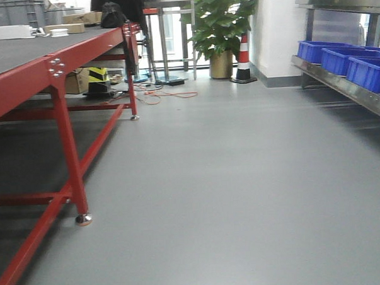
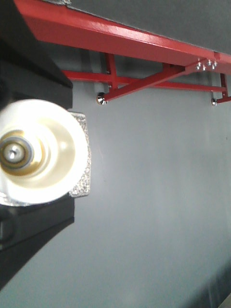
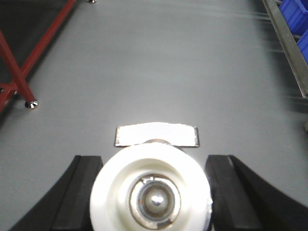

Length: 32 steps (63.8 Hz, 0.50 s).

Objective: Place valve from conveyor to right shelf box
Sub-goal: 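Turn the base away from the conveyor holding both valves, then drive the base up to the shelf of blue bins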

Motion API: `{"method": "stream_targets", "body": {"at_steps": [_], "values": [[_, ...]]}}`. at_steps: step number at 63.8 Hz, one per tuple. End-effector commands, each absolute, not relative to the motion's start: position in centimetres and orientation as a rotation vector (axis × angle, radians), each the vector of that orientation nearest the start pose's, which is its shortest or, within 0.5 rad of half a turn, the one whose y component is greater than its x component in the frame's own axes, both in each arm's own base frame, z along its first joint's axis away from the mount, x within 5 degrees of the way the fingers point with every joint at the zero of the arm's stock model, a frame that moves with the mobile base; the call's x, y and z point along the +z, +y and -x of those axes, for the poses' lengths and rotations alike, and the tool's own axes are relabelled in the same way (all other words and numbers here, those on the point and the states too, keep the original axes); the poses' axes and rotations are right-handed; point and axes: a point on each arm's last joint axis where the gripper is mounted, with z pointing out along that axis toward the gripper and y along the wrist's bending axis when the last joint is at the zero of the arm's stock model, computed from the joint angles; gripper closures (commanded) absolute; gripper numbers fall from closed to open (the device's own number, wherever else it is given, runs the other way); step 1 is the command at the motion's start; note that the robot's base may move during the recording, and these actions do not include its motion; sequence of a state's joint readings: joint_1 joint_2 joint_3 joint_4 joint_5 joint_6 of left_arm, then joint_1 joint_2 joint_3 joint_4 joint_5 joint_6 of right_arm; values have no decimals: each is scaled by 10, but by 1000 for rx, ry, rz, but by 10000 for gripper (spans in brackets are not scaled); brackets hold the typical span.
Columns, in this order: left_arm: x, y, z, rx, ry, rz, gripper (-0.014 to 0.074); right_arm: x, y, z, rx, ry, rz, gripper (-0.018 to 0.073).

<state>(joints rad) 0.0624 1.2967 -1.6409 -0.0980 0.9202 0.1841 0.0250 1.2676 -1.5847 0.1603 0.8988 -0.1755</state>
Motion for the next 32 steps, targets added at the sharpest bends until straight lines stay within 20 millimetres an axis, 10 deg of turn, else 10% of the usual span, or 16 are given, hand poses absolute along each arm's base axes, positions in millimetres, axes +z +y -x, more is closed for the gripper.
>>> {"method": "stream_targets", "body": {"at_steps": [1,32], "values": [[497,7,-256,30,1983,-105,708,495,17,-251,79,1949,175,713],[497,7,-256,30,1983,-105,708,495,17,-251,79,1949,175,713]]}}
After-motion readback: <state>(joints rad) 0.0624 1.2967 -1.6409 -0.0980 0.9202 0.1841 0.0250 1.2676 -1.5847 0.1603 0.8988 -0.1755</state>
